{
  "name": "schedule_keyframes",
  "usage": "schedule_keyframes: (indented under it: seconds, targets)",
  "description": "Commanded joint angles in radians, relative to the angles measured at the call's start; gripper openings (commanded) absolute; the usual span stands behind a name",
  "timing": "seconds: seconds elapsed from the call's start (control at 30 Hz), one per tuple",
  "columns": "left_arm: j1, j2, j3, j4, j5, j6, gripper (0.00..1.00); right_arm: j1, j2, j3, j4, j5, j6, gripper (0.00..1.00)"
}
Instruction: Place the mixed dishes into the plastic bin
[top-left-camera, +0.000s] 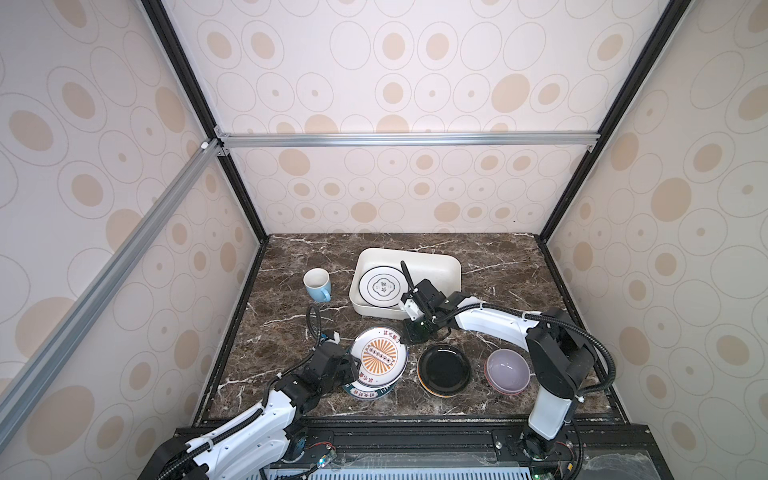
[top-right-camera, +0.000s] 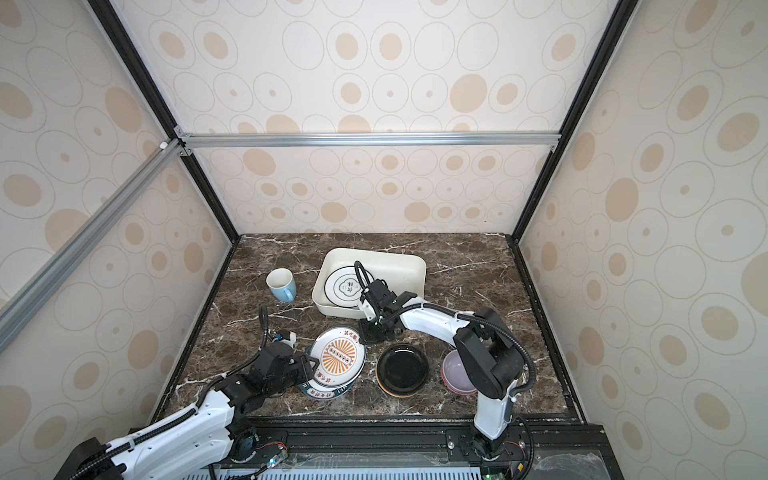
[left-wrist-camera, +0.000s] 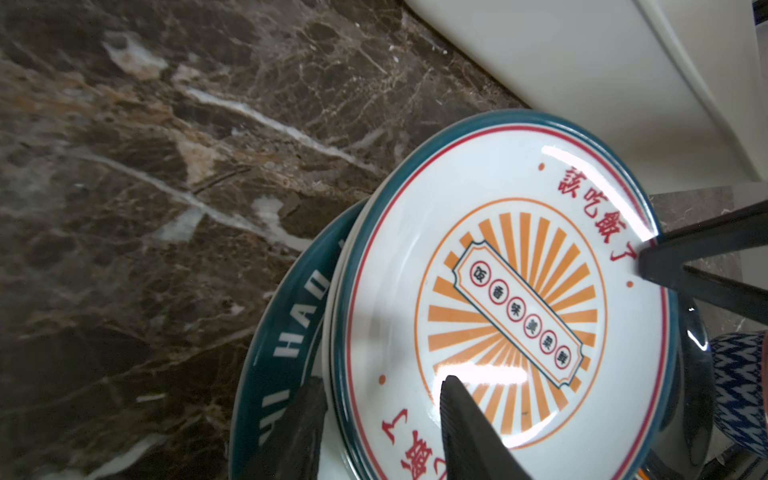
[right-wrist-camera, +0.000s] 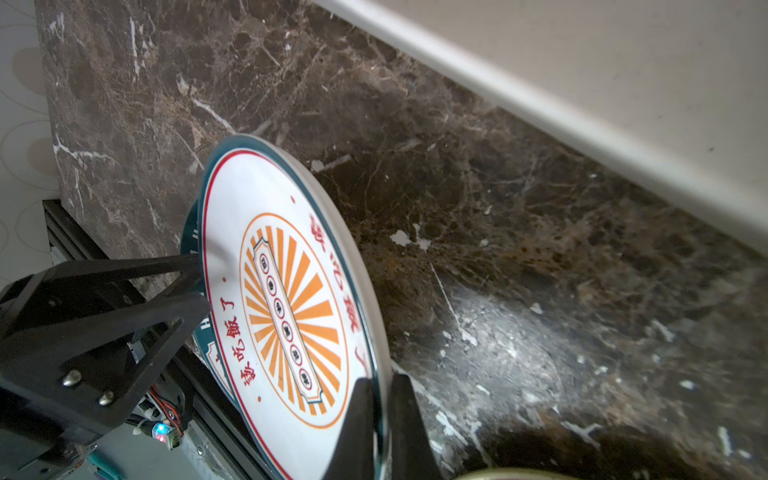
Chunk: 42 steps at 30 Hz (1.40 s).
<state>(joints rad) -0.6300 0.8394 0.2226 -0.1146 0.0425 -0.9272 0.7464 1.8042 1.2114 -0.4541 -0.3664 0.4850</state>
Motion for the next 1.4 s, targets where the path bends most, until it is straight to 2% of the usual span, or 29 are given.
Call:
schedule_keyframes:
  seconds: [0.0,0.6,1.0,1.37]
  targets:
    - [-0.013,0.008,-0.010,-0.002,0.016,-0.009,0.46,0.001,-0.014,-0.018,0.002,0.000,0.006,0.00]
    - [-0.016,-0.073,0.054,-0.129,-0.036,0.003,0.46,0.001,-0.003,-0.009,0.003,-0.005,0.006,0.00]
    - [-0.018,-0.018,0.070,-0.073,-0.005,0.012,0.46,0.000,-0.007,-0.015,0.007,-0.011,0.011,0.00]
    - [-0.021,-0.043,0.090,-0.118,-0.030,0.020,0.46,0.000,0.004,-0.004,0.005,-0.015,0.009,0.01]
